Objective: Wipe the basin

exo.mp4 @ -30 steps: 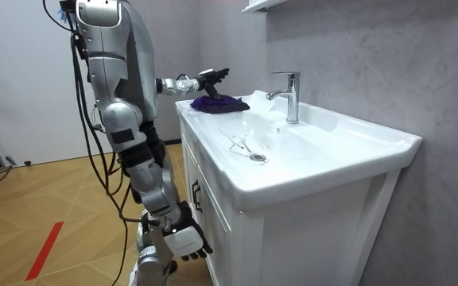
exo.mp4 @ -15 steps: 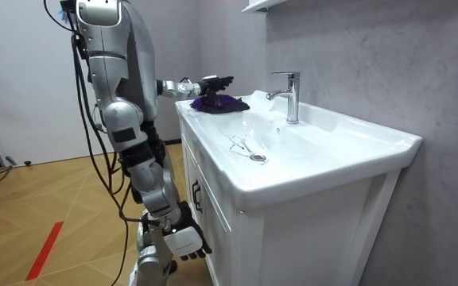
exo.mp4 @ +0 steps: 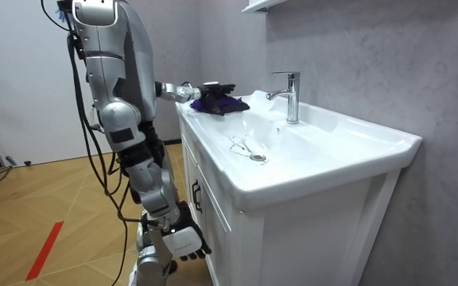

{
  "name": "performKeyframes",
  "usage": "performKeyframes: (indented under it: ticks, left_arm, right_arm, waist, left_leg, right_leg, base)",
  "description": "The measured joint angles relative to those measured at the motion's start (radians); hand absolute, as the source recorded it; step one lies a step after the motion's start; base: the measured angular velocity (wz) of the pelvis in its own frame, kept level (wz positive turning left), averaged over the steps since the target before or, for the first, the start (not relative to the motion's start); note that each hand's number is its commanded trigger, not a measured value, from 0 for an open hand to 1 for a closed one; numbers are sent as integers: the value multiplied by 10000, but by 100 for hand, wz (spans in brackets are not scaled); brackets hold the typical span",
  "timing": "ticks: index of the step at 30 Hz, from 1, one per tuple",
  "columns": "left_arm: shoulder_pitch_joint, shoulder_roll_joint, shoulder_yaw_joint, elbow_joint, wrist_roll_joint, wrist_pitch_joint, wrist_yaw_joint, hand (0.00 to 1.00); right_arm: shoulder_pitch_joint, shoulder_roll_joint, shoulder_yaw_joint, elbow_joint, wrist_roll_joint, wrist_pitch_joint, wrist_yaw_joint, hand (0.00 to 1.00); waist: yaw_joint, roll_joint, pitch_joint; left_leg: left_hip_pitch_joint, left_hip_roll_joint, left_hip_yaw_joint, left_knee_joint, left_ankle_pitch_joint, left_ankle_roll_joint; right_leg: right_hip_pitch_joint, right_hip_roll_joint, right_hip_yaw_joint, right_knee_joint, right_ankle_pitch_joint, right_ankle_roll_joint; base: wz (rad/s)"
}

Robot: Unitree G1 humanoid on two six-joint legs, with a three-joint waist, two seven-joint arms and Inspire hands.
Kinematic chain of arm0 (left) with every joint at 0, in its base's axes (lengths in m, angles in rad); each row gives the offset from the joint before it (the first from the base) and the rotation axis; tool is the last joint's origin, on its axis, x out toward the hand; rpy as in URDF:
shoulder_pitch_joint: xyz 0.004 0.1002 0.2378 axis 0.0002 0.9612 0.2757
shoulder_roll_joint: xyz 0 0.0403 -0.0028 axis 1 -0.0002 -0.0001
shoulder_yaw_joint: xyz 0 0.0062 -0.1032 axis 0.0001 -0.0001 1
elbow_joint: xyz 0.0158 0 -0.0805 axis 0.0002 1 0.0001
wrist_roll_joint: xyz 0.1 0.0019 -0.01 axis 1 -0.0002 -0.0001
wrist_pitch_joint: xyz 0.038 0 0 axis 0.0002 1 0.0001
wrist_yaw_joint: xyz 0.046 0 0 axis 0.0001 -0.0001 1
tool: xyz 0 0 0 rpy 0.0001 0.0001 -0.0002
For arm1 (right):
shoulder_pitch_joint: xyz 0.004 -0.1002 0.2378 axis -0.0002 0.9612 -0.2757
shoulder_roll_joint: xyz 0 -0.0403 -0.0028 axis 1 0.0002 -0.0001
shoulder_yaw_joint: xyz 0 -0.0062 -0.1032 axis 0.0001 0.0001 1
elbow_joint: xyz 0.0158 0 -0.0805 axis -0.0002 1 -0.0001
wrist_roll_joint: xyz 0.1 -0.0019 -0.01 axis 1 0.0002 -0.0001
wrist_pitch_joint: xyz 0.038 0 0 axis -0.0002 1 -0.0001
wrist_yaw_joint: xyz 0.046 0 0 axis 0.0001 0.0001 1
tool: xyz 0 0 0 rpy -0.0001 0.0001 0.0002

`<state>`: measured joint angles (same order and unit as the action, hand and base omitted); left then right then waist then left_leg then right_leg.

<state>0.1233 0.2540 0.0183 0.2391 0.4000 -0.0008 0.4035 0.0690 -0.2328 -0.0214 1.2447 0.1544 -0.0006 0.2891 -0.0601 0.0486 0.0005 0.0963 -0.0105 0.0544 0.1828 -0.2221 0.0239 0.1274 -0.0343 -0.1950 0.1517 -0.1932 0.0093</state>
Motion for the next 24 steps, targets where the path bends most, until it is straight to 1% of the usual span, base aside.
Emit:
performKeyframes:
  ticks: [4, 7, 14, 16, 21, 24]
  left_arm:
    - [-25, 1, -10, 361, 99, -40, 5, 0]
    - [-27, 1, -19, 371, 147, -41, 5, 0]
    - [-132, 3, -18, 765, 706, -68, -12, 0]
    - [-158, 4, -18, 946, 776, -70, -15, 0]
    - [-185, 3, -30, 1404, 856, -142, -14, 0]
    - [-205, 2, -32, 1586, 859, -174, -13, 0]
  right_arm:
    - [17, 2, 2, -3, -24, -30, -73, 0]
    - [20, 2, -4, -4, -35, -62, -79, 0]
    - [52, -3, -4, -54, -58, -44, -130, 0]
    - [67, -15, -7, -52, -57, -8, -163, 0]
    - [76, -72, -8, 1, -48, 27, -212, 0]
    - [78, -90, -7, 22, -48, 46, -282, 0]
  waist:
    - [-17, 5, -3]
    - [-20, 4, -3]
    - [-10, 25, -23]
    - [-13, 65, -64]
    - [-20, 167, -130]
    - [-47, 188, -125]
  left_leg:
    - [6, -2, 14, -6, 1, 0]
    - [7, -1, 21, -12, 1, 1]
    - [-10, 7, 33, -39, 0, 0]
    - [-4, 7, 36, -43, 0, 0]
    - [52, 10, 40, -51, 1, 0]
    - [188, 13, 42, -102, 2, -1]
  right_leg:
    - [-18, 1, 9, -3, 4, -2]
    - [-59, 1, 10, -4, 4, -2]
    - [0, 10, 5, 5, 8, -7]
    - [6, 10, 7, 5, 13, -8]
    - [50, 16, 59, 4, 14, -9]
    - [144, 25, 81, -5, 14, -11]
  base:
    - [0]
    - [0]
    - [0]
    - [0]
    - [0]
    - [-1]
